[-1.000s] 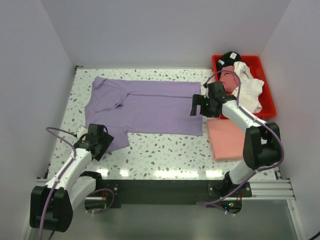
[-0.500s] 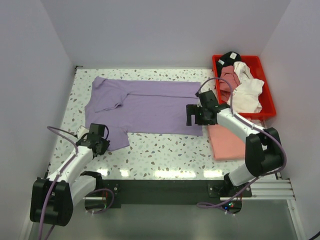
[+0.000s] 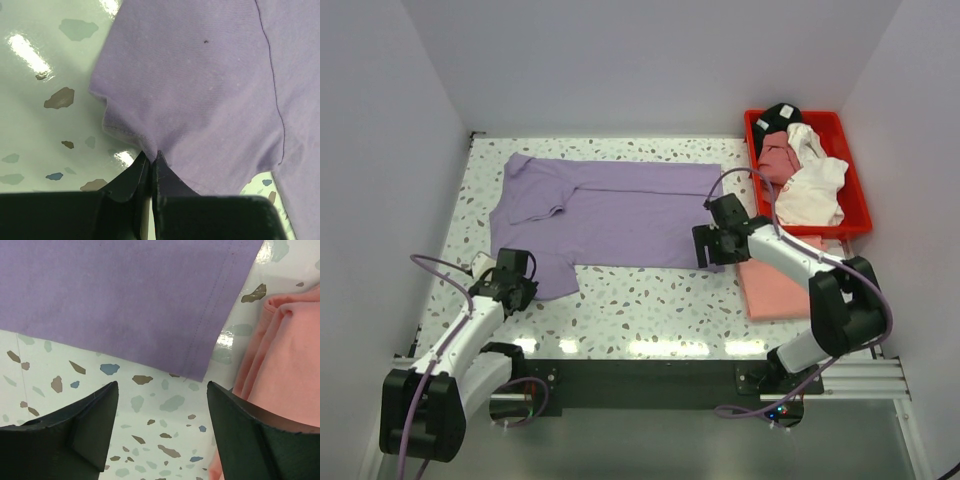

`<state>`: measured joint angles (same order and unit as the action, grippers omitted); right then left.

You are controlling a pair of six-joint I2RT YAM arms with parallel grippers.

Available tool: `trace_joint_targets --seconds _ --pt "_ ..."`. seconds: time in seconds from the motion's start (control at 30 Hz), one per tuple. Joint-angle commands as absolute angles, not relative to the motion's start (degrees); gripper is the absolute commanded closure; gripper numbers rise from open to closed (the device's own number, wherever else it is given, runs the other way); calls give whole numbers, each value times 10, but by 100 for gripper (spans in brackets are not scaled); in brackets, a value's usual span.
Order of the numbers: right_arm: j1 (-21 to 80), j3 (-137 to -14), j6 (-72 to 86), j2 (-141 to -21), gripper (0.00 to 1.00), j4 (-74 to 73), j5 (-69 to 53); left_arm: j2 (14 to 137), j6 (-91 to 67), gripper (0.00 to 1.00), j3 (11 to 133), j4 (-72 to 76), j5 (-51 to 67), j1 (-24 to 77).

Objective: Fold and stack the t-shirts
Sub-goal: Fold the tshirt

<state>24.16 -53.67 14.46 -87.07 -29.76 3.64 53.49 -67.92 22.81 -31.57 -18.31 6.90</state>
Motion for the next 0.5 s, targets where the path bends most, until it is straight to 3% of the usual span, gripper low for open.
trace_joint_targets --seconds 0.0,0.17,0.43,0.47 --pt "247 -545 126 -891 27 -296 46 532 -674 100 255 -326 -207 70" --pt "249 -559 117 -927 39 -302 42 525 -677 100 258 -333 -214 70" --pt "250 -571 119 -961 41 -302 68 523 -679 100 258 -341 -214 70" --pt "250 -570 119 -962 45 -303 68 522 -681 100 258 -344 -216 70"
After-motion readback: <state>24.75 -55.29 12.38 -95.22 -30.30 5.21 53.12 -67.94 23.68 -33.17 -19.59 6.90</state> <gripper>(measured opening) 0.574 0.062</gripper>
